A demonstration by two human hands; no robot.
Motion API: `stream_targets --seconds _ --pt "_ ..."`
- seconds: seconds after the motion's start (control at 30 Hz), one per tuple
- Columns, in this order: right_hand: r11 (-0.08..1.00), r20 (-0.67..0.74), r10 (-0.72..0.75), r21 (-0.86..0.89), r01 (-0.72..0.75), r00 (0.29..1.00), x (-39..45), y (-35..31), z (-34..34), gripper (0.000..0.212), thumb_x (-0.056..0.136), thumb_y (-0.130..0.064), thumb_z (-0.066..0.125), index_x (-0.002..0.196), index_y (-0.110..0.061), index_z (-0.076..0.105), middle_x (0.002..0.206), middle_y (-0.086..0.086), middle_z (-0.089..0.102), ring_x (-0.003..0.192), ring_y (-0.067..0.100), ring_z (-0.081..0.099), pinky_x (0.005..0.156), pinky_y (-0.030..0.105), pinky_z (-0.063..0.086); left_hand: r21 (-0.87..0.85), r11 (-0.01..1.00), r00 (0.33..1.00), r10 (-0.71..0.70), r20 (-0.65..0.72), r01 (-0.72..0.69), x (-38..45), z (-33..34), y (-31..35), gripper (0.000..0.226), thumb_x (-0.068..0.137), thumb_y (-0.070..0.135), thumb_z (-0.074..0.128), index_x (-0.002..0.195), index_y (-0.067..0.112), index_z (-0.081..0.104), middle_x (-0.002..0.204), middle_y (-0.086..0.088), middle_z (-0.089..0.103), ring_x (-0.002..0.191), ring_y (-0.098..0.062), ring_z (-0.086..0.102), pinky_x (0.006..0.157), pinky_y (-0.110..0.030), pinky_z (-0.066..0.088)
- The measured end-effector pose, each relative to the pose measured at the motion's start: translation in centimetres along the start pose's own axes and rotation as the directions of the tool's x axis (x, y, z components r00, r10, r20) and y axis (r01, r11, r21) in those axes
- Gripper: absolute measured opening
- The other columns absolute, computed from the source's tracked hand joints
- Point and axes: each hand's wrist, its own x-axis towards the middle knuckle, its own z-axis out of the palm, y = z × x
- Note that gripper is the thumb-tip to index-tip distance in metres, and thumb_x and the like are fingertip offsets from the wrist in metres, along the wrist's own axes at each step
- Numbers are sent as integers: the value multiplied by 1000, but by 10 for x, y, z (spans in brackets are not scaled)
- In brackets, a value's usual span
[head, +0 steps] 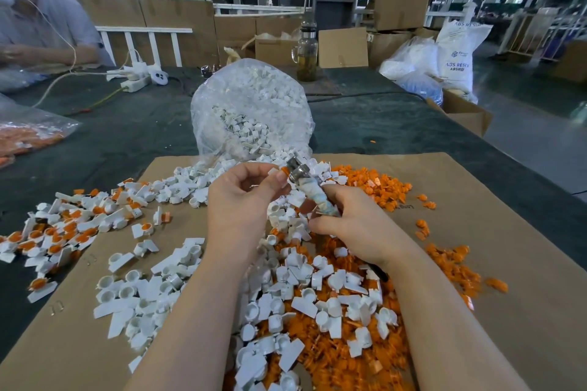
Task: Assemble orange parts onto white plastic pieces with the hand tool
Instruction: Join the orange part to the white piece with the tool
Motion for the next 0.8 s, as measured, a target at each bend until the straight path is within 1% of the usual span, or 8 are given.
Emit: stream_targets --seconds 0.07,0.1,0.17,0.23,0.3,0.4,0.5,0.8 --pt "1000 34 10 9 -11 999 0 -1 -1 16 83 -16 70 98 -16 64 93 1 68 83 17 65 75 39 53 -5 1000 1000 18 6 -18 0 -1 1 13 82 7 76 79 19 71 71 3 75 70 -14 74 67 -20 57" --pt "1000 48 13 14 -14 999 0 -1 -1 17 83 -16 69 100 -16 65 94 0 69 84 16 66 76 38 54 -11 1000 1000 23 11 -23 0 -1 1 13 82 7 76 79 19 71 70 3 75 69 -13 74 66 -19 56" --pt "1000 65 5 22 -7 998 -1 -1 -1 16 85 -15 68 101 -16 66 87 -7 67 77 8 64 70 28 52 -29 999 999 25 20 -24 0 -3 2 12 82 5 75 80 17 71 70 3 74 67 -12 73 64 -17 55" --pt "1000 75 6 14 -7 997 -1 -1 1 14 87 -13 64 100 -15 66 76 -11 62 64 -1 58 60 20 46 -35 999 999 27 30 -26 0 -3 2 11 82 5 75 81 15 71 70 3 74 65 -11 73 63 -16 55" --pt "1000 73 5 -12 -4 997 0 -1 3 12 88 -12 62 99 -14 66 71 -11 59 56 -3 53 53 17 40 -36 999 999 30 35 -29 0 -3 3 11 83 4 74 81 14 71 69 4 74 64 -10 72 63 -16 54" --pt "999 60 -10 -31 12 998 2 -1 5 12 88 -9 60 97 -14 66 71 -11 57 53 -5 51 49 12 35 -63 998 999 30 32 -28 -1 -3 4 11 82 3 73 80 14 70 67 5 73 62 -9 71 62 -15 54" --pt "999 46 -18 -40 20 999 2 0 6 14 87 -7 58 97 -14 66 63 -13 51 46 -6 49 43 11 32 -77 996 999 37 32 -34 -1 -3 4 12 82 3 73 80 14 70 66 6 72 63 -9 70 64 -17 55" --pt "998 44 -30 -57 33 999 4 2 6 15 88 -8 57 97 -15 66 68 -12 53 47 -8 50 42 9 33 -83 996 999 35 37 -32 0 -2 3 11 83 1 72 80 12 69 67 5 72 63 -9 70 65 -18 56"
